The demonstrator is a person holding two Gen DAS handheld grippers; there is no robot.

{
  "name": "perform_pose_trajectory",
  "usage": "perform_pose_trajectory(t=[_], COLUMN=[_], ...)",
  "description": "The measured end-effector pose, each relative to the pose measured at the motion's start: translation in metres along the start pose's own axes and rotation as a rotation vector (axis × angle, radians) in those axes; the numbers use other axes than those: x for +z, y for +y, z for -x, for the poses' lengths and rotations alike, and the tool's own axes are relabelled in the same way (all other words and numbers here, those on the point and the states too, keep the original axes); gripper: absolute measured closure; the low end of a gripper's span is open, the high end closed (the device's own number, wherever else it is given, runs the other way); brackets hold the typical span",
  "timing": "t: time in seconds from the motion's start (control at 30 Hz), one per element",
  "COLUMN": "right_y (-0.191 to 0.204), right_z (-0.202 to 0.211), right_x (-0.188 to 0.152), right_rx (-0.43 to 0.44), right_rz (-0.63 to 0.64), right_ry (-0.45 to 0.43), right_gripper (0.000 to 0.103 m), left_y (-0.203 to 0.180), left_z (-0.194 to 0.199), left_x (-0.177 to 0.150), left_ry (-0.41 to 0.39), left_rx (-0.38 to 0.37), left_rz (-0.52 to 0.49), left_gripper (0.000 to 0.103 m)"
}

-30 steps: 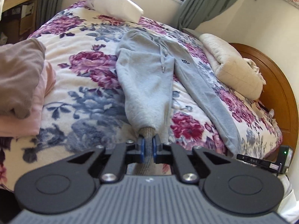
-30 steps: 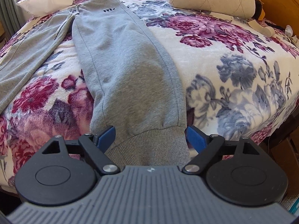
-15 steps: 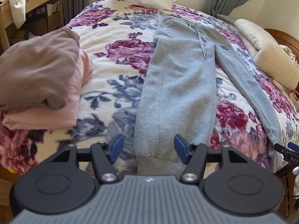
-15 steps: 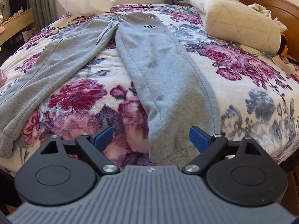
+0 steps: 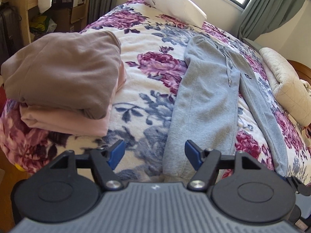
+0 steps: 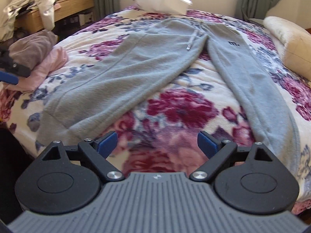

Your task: Fold clothes

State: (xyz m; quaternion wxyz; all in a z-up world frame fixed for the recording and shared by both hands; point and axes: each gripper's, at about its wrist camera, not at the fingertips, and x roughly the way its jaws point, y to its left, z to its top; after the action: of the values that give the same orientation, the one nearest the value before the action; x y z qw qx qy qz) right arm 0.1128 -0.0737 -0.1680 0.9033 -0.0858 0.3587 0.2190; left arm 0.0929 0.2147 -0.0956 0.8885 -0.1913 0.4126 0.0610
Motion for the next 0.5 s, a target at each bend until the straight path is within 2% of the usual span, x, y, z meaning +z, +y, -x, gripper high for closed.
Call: perform_pose_trajectory(t=[0.07, 0.2, 0.37, 0.5], right_y=[0.027, 0.056, 0.094, 0.114], right_z=[-0.005, -0.019, -0.027, -0.042], right_x=[0.004, 0.008, 0.008, 0.004], right_rx=[0.071, 0.154, 0.210, 0.194], right_rz=[0.035, 0.034, 0.103, 0.153], right_ry=[0.006, 0.042, 0.035, 0.066], right_gripper=[0.012, 0.012, 0.012, 0.012], left_y=[0.005, 0.011, 0.018, 0.023], left_z=[0.002, 0.003, 0.005, 0.005], left_x=[0.001, 0.000, -0.002, -0.003], left_ry=[-0.005, -0.002, 0.000, 0.002], left_rx=[-0.002, -0.006, -0.010, -0.008], left_rz=[0.014, 0.034, 0.053, 0.072], left_gripper=[0.033, 0.032, 0.031, 0.029])
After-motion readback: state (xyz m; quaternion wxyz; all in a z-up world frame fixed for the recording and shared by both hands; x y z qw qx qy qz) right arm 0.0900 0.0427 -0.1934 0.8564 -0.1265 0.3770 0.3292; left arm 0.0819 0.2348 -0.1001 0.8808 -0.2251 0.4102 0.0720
